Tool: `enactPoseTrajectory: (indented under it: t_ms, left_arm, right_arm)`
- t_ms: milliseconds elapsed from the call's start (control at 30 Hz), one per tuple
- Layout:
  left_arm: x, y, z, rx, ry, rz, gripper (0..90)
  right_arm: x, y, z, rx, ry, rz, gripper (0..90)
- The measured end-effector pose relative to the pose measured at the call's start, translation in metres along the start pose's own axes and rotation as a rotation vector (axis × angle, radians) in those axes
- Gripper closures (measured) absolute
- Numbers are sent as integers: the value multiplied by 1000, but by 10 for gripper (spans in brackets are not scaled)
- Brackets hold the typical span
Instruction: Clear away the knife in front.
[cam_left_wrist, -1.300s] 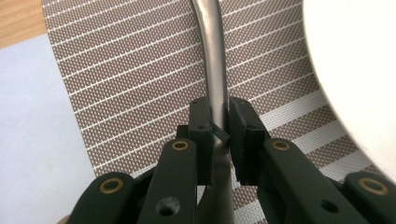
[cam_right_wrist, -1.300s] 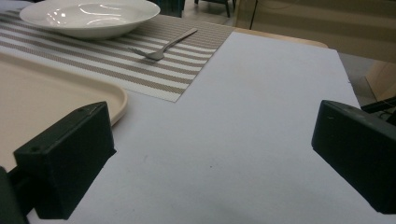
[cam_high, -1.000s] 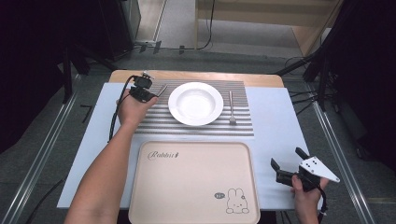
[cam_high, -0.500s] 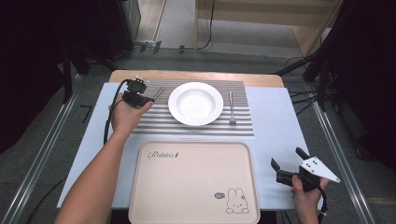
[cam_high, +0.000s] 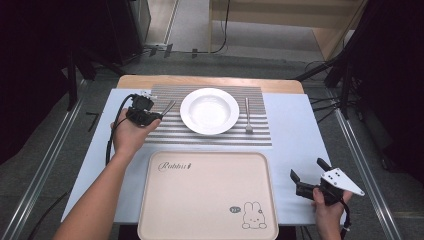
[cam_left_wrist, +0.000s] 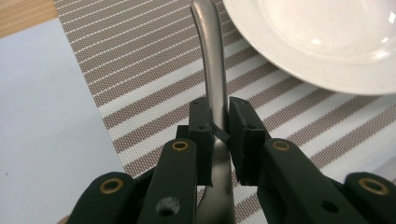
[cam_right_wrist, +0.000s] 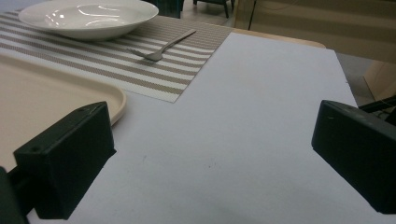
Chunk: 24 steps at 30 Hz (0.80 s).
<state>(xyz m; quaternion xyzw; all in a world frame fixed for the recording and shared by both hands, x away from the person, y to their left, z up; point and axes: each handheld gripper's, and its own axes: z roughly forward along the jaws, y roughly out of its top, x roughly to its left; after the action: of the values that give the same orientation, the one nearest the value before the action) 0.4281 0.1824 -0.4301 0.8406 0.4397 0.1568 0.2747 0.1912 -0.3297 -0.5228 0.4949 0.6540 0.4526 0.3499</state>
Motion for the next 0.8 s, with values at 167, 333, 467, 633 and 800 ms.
enactPoseTrajectory:
  t_ms: [167, 333, 467, 633, 800]
  left_arm:
    - [-8, -5, -5, -16, -12, 19, 805]
    - [-23, -10, -15, -43, -31, 53, 805]
    - [-32, -14, -21, -60, -44, 65, 805]
    - [-39, -24, -29, -94, -78, 51, 804]
    - [-48, -34, -36, -104, -89, 66, 804]
  right_arm:
    - [0, 0, 0, 1, -1, 1, 0]
    - [0, 0, 0, 0, -2, 0, 0]
    - [0, 0, 0, 0, -1, 0, 0]
    - [0, 0, 0, 0, 0, 3, 0]
    - [0, 0, 0, 0, 1, 2, 0]
